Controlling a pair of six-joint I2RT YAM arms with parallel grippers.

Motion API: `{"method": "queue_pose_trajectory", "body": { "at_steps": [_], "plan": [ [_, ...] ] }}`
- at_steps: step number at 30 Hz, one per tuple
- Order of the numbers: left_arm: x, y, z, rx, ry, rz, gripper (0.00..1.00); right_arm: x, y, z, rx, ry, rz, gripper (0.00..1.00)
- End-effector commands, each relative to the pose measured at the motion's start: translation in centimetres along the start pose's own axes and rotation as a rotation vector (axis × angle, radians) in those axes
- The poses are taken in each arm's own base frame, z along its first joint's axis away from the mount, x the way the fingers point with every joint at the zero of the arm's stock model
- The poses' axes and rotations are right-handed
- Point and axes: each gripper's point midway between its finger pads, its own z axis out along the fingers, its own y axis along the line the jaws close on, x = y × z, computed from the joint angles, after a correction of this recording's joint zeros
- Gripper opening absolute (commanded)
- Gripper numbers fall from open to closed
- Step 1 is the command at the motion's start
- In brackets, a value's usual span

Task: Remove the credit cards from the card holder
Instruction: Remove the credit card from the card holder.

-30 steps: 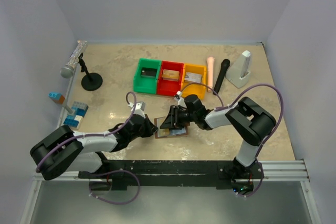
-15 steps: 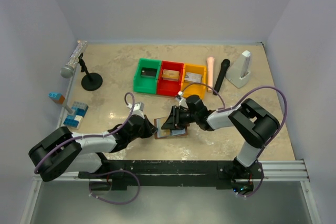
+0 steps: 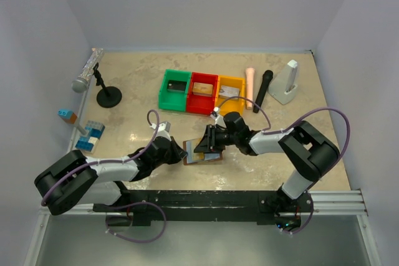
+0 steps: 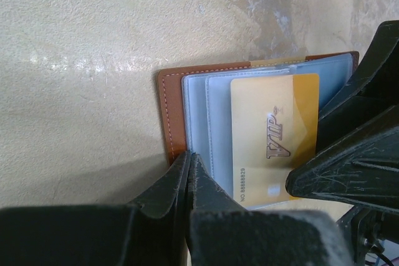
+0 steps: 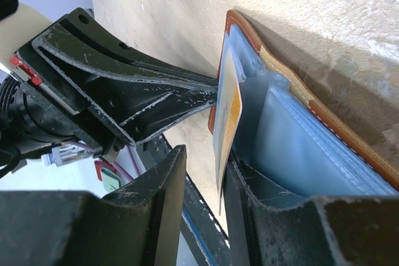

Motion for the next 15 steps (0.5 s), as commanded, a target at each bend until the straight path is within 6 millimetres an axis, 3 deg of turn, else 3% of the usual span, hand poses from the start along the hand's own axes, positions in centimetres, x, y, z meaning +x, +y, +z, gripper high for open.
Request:
{"method": "queue_pose_trajectory", "body": {
  "at_steps": [1, 15],
  "plan": [
    [3.38, 6.09, -0.78, -0.200, 0.103, 0.051, 0.00, -0.47, 1.06, -0.66, -0.032, -0.020, -0.047, 0.33],
    [3.46, 6.40, -0.85, -0.208, 0.104, 0.053, 0.00, -0.88, 0.42, -1.62, -0.010, -0.045, -0.051, 0.31]
  ]
}}
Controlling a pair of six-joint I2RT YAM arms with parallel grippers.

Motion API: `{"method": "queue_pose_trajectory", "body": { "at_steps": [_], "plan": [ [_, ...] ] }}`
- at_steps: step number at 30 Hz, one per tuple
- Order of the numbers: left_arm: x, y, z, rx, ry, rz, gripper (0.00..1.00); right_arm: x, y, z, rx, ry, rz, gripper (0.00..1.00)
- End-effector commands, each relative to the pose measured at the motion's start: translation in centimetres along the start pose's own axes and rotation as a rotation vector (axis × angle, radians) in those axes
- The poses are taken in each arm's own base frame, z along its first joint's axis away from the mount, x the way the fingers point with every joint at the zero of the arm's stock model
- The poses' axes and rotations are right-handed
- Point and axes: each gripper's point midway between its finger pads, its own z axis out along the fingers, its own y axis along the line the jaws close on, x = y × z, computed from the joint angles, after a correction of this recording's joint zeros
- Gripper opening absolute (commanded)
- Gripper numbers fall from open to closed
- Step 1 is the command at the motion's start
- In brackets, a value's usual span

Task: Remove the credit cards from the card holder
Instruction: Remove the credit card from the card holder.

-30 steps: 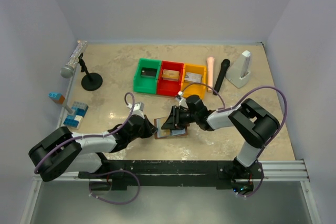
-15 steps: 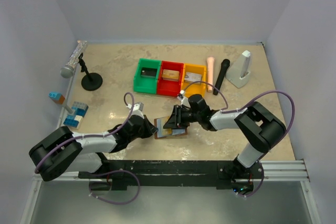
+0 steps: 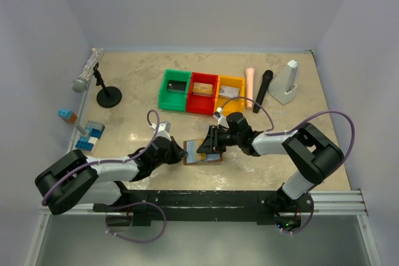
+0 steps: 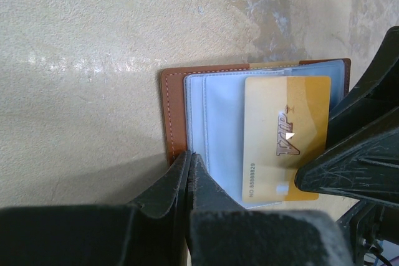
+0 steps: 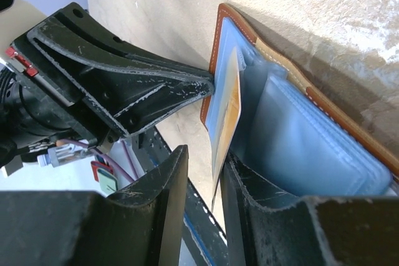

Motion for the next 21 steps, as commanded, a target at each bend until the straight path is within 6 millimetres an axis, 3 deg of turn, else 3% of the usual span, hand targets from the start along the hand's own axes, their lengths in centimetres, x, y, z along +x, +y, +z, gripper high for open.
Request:
{"method": "queue_pose_trajectory", "body": {
  "at_steps": [1, 21],
  "plan": [
    [3.43, 6.46, -0.97, -0.212, 0.106, 0.059, 0.00, -0.88, 1.06, -0.79, -0.025, -0.035, -0.049, 0.31],
    [2.93, 5.59, -1.00, -0.188, 0.098, 0.064, 0.00, -1.52, 0.36, -1.32, 0.000, -0.051, -0.042, 0.13]
  ]
}}
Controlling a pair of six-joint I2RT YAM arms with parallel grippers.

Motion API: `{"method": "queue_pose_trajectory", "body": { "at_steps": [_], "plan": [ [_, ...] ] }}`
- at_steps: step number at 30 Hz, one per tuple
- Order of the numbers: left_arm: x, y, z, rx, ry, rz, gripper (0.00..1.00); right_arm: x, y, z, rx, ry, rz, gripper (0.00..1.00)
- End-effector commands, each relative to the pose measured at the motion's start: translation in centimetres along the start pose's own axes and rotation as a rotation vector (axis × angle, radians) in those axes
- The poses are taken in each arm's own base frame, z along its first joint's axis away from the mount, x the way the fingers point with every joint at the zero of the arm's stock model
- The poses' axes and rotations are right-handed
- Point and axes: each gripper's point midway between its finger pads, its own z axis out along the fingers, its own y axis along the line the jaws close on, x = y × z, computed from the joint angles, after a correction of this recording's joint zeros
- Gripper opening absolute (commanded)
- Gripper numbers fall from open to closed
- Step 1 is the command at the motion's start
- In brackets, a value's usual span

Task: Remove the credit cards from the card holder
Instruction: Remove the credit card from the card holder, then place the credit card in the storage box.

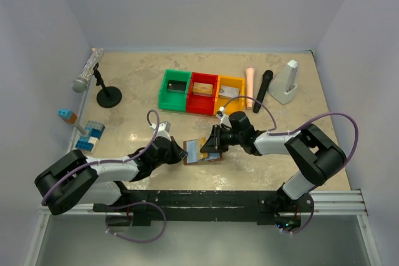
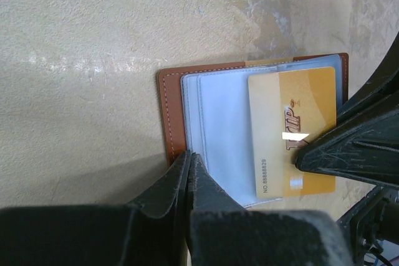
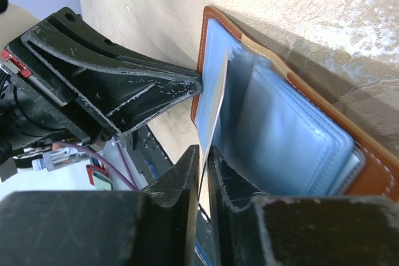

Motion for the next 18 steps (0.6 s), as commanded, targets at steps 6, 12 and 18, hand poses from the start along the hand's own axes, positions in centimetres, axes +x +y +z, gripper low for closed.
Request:
{"method": "queue_pose_trajectory", "body": {
  "at_steps": [6, 12, 18],
  "plan": [
    [2.8, 5.4, -1.0, -0.184, 0.092, 0.063, 0.00, -1.0, 0.2, -0.7, 0.015, -0.032, -0.025, 0.00],
    [2.6, 5.4, -1.0, -0.181, 0.082, 0.059, 0.00, -1.3, -1.9, -2.6, 0.173, -0.071, -0.054, 0.00],
    [2.1, 4.1, -1.0, -0.126, 0.074, 0.066, 0.00, -1.9, -0.9, -4.2, 0.200, -0.085, -0.097, 0.00]
  ]
}}
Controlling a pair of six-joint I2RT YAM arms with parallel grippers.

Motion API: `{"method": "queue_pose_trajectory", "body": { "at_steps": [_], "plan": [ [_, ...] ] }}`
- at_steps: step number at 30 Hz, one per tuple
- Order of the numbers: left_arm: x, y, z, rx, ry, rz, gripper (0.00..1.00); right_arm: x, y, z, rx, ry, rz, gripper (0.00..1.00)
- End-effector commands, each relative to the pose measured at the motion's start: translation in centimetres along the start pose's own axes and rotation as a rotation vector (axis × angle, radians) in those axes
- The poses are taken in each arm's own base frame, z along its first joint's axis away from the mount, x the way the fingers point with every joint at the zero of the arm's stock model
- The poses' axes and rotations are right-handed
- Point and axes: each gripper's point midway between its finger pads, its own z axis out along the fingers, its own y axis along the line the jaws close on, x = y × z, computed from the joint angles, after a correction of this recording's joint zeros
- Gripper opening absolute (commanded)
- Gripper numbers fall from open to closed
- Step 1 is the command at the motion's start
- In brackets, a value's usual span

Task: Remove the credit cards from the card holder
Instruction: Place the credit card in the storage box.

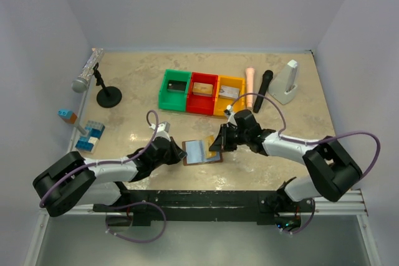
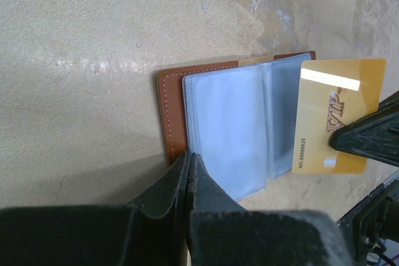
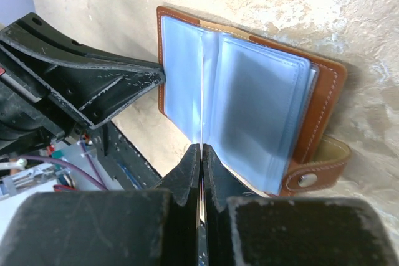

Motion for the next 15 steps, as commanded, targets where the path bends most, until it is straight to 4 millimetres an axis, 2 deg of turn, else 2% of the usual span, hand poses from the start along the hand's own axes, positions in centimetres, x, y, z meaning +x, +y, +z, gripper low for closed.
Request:
{"method": "queue_pose_trajectory", "body": {
  "at_steps": [1, 3, 4, 9, 13, 15],
  "plan": [
    [1.9, 3.4, -0.9, -0.102, 0.070, 0.070, 0.00, -1.7, 1.0, -1.7, 0.027, -0.049, -0.076, 0.00],
    [1.3, 2.4, -1.0, -0.070, 0.059, 0.083, 0.00, -1.7, 1.2, -2.7, 0.047, -0.052, -0.089, 0.00],
    [0.8, 1.6, -1.3, -0.044, 0.047, 0.092, 0.03, -1.9, 1.5, -3.3, 0.055, -0.061, -0.110, 0.00],
    [-2.7, -3.7, -3.2, 0.123, -0.043, 0.143, 0.40, -2.7, 4.5, -6.9, 0.014, -0.093, -0.259, 0.00],
    [-5.1, -8.1, -5.7, 0.270, -0.092, 0.166, 0.56, -2.1, 7.4, -9.3, -0.079, -0.062, -0.373, 0.00],
    [-5.7, -9.8, -6.9, 0.366, -0.123, 0.155, 0.57, -1.6, 8.6, -10.0, -0.137, -0.043, -0.408, 0.00]
  ]
}}
